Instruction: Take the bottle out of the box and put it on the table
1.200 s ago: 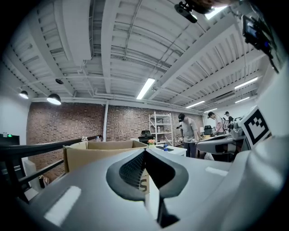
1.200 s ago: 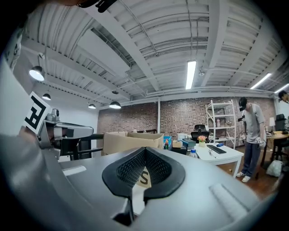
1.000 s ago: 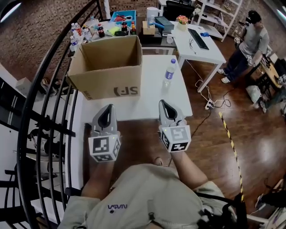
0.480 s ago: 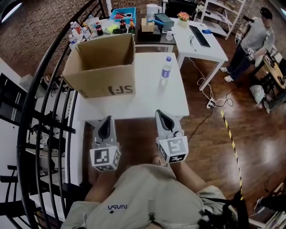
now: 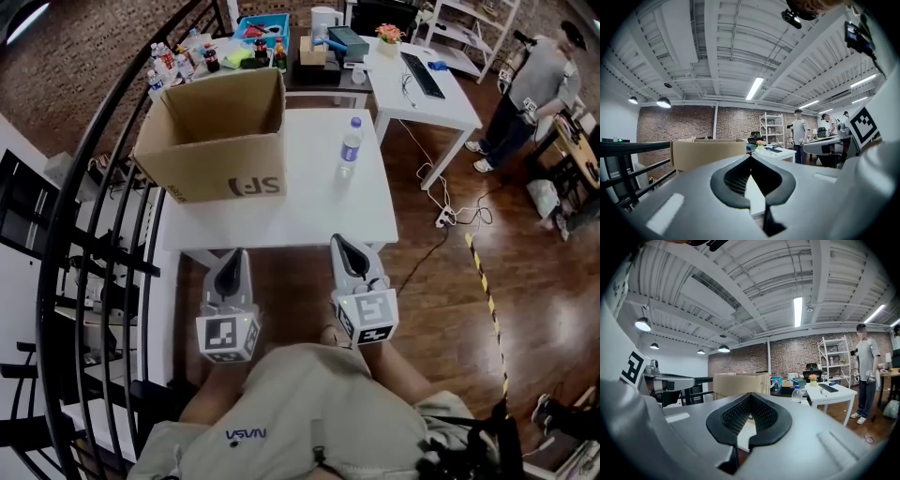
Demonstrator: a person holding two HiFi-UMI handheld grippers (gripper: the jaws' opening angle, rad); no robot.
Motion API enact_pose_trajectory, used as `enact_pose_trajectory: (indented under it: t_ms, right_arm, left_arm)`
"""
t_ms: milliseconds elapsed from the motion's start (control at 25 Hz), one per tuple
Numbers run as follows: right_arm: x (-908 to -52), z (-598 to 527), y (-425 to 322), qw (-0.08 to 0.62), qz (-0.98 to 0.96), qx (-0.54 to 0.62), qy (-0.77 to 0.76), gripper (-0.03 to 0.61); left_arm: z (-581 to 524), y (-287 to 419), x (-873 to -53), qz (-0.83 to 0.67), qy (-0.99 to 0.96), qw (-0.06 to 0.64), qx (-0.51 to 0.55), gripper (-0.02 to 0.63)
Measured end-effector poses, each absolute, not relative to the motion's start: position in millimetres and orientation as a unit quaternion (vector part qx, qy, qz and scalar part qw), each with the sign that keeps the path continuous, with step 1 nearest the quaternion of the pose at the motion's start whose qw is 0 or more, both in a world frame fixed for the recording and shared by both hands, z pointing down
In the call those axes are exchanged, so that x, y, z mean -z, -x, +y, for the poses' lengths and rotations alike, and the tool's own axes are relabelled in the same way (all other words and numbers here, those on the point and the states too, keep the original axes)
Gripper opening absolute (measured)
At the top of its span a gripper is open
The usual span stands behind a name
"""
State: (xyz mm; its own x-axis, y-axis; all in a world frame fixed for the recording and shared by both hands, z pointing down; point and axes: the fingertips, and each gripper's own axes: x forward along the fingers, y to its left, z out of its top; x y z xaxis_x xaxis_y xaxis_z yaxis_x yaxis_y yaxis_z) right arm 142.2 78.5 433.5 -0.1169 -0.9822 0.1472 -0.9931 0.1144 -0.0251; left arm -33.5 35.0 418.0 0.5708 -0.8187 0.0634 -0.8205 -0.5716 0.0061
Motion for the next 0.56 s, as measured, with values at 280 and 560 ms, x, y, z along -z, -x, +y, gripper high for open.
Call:
enact_pose_trajectory:
  t_ms: [280, 560]
  right_arm:
    - [-433, 83, -134, 0.046, -0.742, -0.054, -0.667, 0.0]
    - [-431, 89, -125, 0.048, -0.74, -0.056, -0.668, 0.0]
  left_arm:
    - [38, 37, -422, -0.456, -0.889, 0.022, -0.023, 0.0]
    - [42, 43, -421, -0.453, -0.891, 0.029, -0.017, 0.0]
